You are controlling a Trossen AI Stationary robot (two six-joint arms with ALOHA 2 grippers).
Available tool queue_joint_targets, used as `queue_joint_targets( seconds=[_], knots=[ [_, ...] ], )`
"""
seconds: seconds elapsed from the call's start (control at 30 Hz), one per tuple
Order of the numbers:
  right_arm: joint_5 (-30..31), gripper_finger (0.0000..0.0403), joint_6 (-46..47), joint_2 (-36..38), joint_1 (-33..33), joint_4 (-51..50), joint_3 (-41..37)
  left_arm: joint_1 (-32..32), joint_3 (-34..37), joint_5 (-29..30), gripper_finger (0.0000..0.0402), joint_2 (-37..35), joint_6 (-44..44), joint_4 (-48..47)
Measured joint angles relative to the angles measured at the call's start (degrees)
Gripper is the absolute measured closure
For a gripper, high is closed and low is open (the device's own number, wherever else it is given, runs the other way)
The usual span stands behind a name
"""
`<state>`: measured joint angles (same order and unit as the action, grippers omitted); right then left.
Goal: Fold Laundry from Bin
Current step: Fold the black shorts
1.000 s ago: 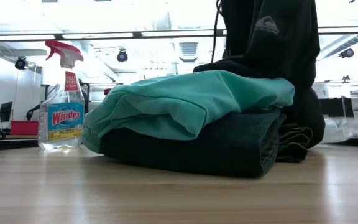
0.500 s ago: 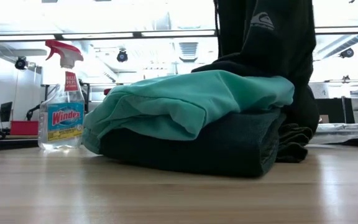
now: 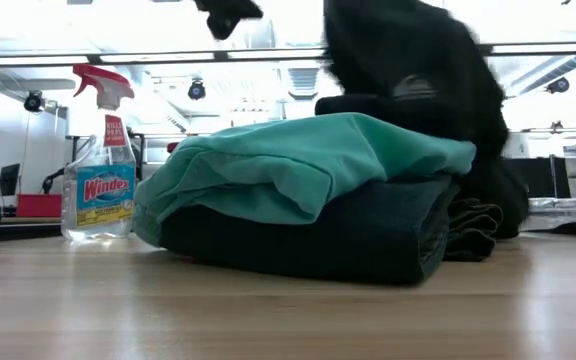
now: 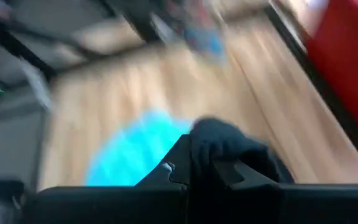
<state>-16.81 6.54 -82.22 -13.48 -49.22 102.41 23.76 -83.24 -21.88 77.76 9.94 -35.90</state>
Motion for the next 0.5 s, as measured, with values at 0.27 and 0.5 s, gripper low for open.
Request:
queue_joint_targets(
  seconds=[0.27, 0.5],
  knots=[
    [-17.74, 0.0394, 0.71, 6.03, 10.22, -6.54, -13.35, 8.43, -2.34, -10.95, 0.0401, 0.15, -0.75, 0.50],
    [-14.82, 0.0394, 12.95, 13.79, 11.13, -5.01, -31.22, 3.82, -2.27, -15.74, 0.0401, 7.71, -4.09, 4.25]
  ],
)
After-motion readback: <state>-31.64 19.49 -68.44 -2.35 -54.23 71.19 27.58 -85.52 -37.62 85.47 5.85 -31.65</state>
